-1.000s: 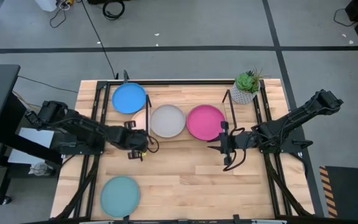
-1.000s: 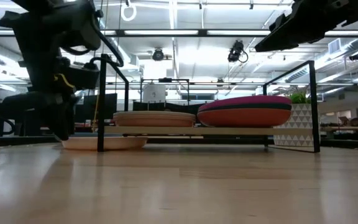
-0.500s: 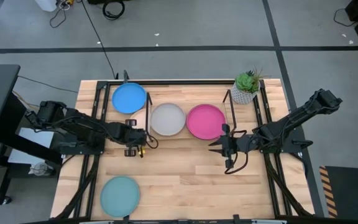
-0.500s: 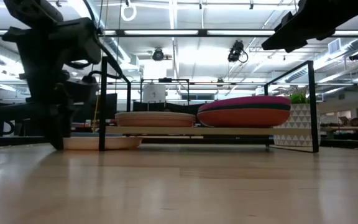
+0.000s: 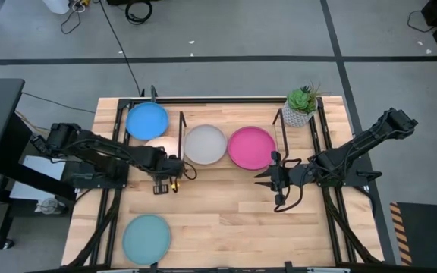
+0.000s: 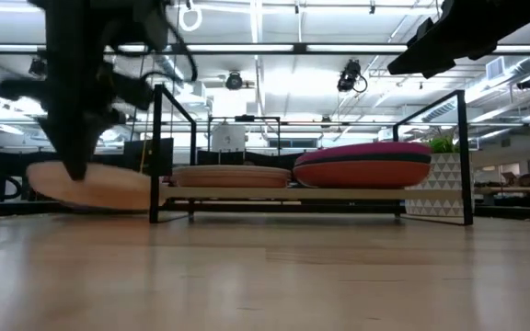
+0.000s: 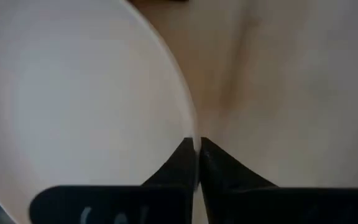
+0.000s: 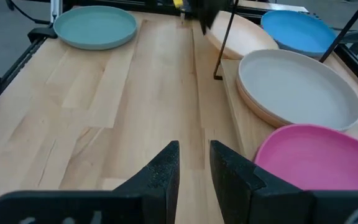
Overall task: Place and stack plates onto a shelf
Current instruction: Stack the white plate on top of the gray plate on the shelf, then stack the blue plate on top of the pink plate on the shelf
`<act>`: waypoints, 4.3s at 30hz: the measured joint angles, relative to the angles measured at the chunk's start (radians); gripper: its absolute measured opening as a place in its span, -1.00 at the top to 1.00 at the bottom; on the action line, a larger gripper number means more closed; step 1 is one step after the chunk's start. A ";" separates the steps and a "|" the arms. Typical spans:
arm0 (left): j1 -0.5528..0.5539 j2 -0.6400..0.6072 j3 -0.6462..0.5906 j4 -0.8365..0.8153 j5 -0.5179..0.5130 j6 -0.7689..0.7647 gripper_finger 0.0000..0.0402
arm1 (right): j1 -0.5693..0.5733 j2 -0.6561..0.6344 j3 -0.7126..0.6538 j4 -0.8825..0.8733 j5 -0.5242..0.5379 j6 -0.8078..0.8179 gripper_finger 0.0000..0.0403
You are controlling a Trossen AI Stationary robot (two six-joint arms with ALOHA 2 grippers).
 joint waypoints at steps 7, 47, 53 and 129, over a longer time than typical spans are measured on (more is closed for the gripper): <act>-0.086 0.000 0.139 -0.026 0.287 -0.180 0.91 | 0.000 0.000 0.000 -0.009 0.000 -0.011 0.53; -0.041 0.168 0.216 0.625 -0.148 0.280 0.92 | -0.001 0.000 0.000 0.004 0.002 -0.050 0.53; -0.026 0.196 0.216 0.571 -0.270 0.310 0.77 | -0.001 0.000 0.000 0.003 0.002 -0.050 0.53; 0.789 0.008 -0.187 0.359 -0.104 0.219 0.51 | 0.005 0.000 0.000 0.055 -0.012 -0.075 0.53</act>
